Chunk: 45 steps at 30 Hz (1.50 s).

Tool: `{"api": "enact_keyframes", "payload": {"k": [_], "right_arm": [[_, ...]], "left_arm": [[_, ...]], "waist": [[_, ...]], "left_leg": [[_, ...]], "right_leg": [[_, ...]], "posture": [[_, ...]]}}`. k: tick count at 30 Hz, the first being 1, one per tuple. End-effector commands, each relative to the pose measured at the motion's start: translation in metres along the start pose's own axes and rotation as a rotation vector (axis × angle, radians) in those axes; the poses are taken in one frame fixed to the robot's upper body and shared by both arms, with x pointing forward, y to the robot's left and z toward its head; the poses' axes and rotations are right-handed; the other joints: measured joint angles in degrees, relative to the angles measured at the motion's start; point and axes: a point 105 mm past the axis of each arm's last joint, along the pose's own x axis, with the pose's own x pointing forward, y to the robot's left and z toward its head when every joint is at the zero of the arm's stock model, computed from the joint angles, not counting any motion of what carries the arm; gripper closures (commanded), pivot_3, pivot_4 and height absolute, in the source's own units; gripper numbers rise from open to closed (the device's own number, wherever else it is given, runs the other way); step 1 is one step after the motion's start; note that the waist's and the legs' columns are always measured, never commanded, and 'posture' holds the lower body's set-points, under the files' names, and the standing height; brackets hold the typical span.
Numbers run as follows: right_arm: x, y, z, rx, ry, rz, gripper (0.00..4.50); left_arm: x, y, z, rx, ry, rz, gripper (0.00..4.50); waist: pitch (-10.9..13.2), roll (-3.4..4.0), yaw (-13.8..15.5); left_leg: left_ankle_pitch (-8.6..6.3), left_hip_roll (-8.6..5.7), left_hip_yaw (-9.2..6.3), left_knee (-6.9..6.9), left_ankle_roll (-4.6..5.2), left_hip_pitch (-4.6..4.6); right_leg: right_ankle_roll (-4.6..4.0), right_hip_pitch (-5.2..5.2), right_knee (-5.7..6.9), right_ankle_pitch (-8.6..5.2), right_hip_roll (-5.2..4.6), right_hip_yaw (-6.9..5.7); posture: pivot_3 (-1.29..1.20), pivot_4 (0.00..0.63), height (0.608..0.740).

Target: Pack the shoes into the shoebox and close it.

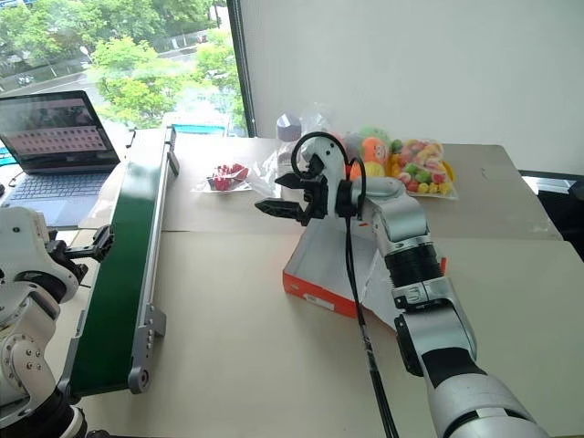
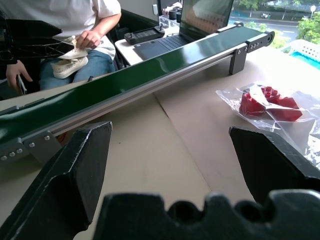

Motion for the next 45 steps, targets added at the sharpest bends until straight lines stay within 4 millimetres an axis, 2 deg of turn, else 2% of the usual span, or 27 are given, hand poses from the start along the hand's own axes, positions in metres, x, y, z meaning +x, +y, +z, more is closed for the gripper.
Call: {"api": "enact_keyframes", "payload": {"k": [1,10,14,19,28,38,45], "right_arm": [[-0.001,0.000,0.007,-0.049,-0.016,-0.005,0.05],[0.006,-0.003,-0.016,-0.051,0.024,-0.043,0.05],[0.010,-0.005,-0.023,-0.058,0.035,-0.051,0.05],[0.011,-0.001,-0.023,-0.056,0.024,-0.035,0.05],[0.014,0.006,-0.016,-0.057,-0.008,-0.035,0.05],[0.020,0.010,-0.008,-0.049,-0.034,-0.060,0.05],[0.027,0.020,-0.004,-0.033,-0.061,-0.066,0.05]], "left_arm": [[-0.001,0.003,0.000,-0.007,-0.022,0.017,0.00],[-0.002,0.018,-0.016,-0.057,-0.032,0.078,0.00],[-0.002,0.018,-0.018,-0.061,-0.043,0.091,0.00],[0.000,0.025,-0.024,-0.045,-0.034,0.136,0.00],[0.010,0.017,-0.022,-0.059,-0.056,0.111,0.00],[0.035,0.005,-0.020,-0.047,-0.043,0.083,0.00],[0.050,0.009,-0.017,-0.011,-0.042,0.115,0.00]], "waist": [[0.0,0.00,0.0],[0.0,-0.02,-0.1],[0.0,-0.02,-0.1],[0.0,-0.02,-0.1],[0.0,-0.02,0.0],[0.0,-0.02,0.0],[0.0,-0.02,-0.1]], "left_leg": [[0.00,0.00,0.00,0.00,0.00,0.00],[0.01,0.00,0.00,-0.06,-0.02,0.01],[0.02,0.00,0.00,-0.09,-0.03,0.01],[0.02,0.00,0.00,-0.14,-0.04,0.01],[0.03,0.00,0.00,-0.20,-0.06,0.01],[0.06,0.00,0.01,-0.30,-0.11,-0.02],[0.08,0.00,0.02,-0.37,-0.14,-0.03]], "right_leg": [[0.00,0.00,0.00,0.00,0.00,0.00],[-0.10,-0.02,-0.04,-0.06,-0.02,0.01],[-0.09,-0.04,-0.04,-0.04,-0.03,0.01],[-0.08,-0.05,-0.05,-0.04,-0.04,0.01],[-0.09,-0.09,-0.06,-0.04,-0.06,0.01],[-0.08,-0.17,-0.05,-0.02,-0.05,0.00],[-0.08,-0.23,-0.04,-0.01,-0.05,0.01]], "posture": [[0.00,0.150,0.740],[0.00,0.150,0.740],[0.00,0.150,0.740],[0.00,0.150,0.740],[0.00,0.150,0.740],[0.00,0.150,0.740],[0.00,0.150,0.740]]}}
